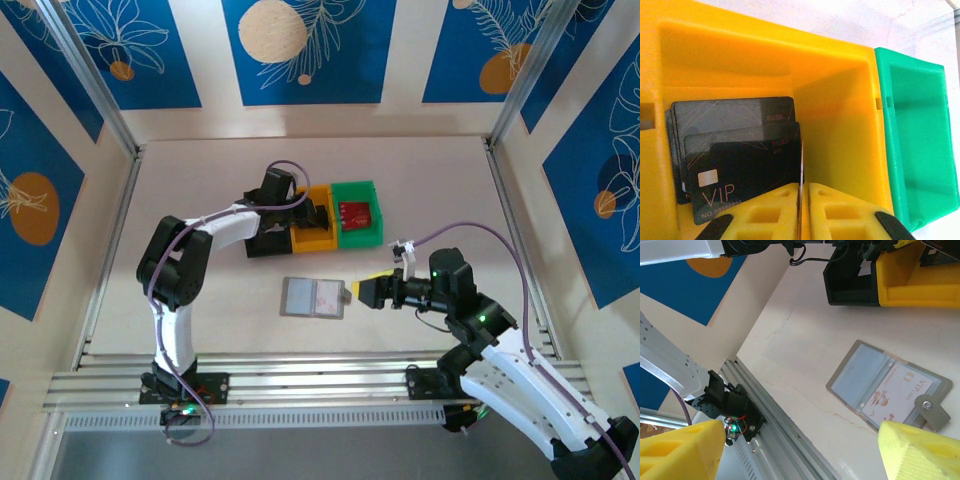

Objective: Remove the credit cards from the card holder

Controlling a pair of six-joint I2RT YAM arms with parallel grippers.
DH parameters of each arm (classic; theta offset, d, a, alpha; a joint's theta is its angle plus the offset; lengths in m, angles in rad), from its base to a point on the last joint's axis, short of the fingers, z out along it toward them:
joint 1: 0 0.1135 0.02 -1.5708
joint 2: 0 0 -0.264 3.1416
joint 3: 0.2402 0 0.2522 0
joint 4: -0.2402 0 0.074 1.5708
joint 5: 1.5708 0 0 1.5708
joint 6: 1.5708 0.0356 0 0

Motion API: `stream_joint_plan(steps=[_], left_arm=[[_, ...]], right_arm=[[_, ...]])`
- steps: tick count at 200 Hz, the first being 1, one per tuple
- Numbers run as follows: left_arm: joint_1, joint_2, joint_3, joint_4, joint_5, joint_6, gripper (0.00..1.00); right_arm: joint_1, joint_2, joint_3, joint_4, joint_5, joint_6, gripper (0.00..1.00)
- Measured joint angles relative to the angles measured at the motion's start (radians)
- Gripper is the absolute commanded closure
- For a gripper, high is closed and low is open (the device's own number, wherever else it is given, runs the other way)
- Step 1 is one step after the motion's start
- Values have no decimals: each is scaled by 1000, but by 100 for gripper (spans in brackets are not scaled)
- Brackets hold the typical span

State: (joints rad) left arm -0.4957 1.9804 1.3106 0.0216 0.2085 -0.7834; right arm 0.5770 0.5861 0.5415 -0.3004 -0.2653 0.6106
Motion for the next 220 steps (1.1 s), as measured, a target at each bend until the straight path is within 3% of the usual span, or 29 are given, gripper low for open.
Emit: stream_joint_plan(steps=[220], left_arm=[[10, -1, 51, -173, -72, 90, 72]], right_arm=[[0, 0, 0, -1, 0, 0, 20]])
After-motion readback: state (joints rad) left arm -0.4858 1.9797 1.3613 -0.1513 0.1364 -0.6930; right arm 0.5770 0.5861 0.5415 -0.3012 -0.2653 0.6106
